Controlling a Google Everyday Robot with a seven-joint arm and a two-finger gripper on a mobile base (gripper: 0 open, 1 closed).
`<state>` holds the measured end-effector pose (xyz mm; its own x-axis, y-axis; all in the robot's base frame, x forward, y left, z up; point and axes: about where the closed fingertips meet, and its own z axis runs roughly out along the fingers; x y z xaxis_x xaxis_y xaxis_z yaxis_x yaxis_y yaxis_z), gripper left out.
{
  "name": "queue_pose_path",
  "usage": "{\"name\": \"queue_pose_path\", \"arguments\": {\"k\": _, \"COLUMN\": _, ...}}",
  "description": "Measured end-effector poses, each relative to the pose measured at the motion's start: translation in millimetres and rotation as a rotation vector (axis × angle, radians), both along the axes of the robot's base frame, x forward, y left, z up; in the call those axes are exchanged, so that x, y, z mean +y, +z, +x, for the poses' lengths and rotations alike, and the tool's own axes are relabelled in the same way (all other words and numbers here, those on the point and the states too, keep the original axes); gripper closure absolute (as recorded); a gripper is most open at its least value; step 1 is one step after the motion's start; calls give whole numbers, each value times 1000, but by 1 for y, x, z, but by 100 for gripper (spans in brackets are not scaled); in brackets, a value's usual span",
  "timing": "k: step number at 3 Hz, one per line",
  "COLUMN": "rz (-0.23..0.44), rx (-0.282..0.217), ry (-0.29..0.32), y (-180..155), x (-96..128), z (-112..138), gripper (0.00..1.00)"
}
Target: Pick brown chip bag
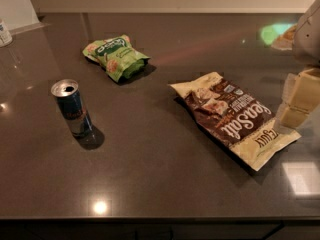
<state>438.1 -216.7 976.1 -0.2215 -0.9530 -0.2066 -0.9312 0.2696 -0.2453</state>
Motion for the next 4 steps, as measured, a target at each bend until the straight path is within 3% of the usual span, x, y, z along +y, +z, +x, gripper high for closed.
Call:
{"name": "queue_pose_path", "arguments": {"k": 2, "rz": 2, "rx": 13, "ry": -10, "y": -5, "x": 2, "z": 10, "gripper": 0}}
{"name": "queue_pose_path", "arguments": {"k": 4, "rz": 57, "rx": 94, "ry": -175, "y": -48, "x": 2, "z": 46, "gripper": 0}}
